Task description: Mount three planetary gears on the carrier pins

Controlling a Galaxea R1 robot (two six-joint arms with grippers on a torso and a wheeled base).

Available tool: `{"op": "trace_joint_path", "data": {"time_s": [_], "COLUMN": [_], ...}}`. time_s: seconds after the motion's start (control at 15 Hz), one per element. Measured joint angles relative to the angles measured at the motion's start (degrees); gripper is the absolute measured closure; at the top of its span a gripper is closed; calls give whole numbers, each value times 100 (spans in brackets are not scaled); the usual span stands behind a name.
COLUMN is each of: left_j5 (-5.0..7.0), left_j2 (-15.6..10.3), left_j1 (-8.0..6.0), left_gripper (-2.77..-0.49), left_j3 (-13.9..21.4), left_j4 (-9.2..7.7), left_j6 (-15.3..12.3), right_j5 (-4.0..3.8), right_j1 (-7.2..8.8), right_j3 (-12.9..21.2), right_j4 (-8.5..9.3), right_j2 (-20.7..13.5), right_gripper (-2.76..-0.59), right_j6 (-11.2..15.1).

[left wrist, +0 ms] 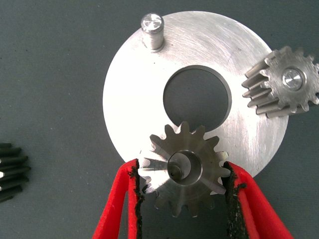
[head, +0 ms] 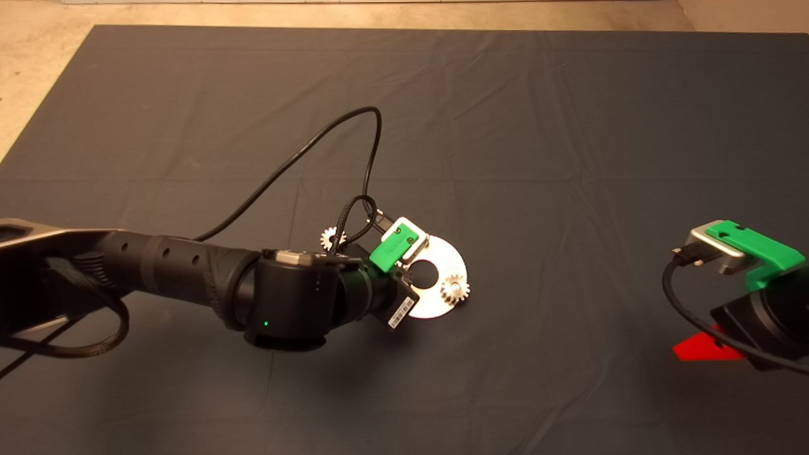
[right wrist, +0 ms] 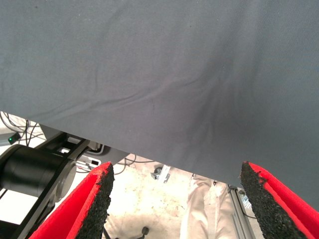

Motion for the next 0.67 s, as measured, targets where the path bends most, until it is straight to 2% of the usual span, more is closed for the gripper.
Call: {"op": "trace_joint_path", "data": {"time_s": [0.27, 0.4, 0.67], "left_j5": [-5, 41, 50], "left_j2": [-124, -153, -172], "left_j1": [15, 15, 15], "left_gripper": [-77, -77, -77], "left_j3": [148, 240, 245], "left_j4": [-22, -95, -96], "left_j6": [0, -2, -44], "right_j5": [1, 0, 0], "right_j1": [11, 11, 13], "right_j3": [1, 2, 0], "right_j4": [0, 0, 0], "right_j2": [-2, -2, -2], "right_gripper": [-187, -187, -187], "right_j6": [0, 0, 0]}}
